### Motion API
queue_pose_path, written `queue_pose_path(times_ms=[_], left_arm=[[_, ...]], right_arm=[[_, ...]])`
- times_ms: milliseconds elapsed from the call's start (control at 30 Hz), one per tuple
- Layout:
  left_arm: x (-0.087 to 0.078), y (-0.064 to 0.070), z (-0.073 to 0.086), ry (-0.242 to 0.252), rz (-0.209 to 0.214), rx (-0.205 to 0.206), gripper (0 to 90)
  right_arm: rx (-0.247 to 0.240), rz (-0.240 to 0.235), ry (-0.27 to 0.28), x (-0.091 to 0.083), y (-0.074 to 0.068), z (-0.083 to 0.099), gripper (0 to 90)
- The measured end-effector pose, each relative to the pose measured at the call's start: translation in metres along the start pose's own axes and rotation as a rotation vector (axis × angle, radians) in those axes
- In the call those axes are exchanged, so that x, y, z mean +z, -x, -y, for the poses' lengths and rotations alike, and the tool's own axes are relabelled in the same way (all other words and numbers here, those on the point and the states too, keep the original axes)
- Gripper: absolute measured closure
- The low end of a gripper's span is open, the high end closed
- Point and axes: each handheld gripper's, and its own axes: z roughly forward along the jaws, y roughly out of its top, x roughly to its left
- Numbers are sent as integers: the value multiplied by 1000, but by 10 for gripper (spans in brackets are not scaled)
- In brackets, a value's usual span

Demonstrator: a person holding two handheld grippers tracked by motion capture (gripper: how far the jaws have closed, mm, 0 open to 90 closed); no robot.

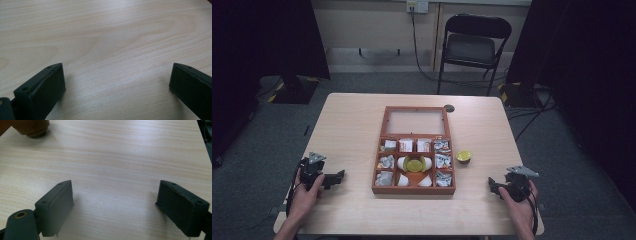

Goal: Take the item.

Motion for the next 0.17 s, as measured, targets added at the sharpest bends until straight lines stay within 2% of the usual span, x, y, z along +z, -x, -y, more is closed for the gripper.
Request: queue_pose_path(times_ms=[167], left_arm=[[0,0,0,0,0,0,0]], right_arm=[[4,6,1,0,0,0,129]])
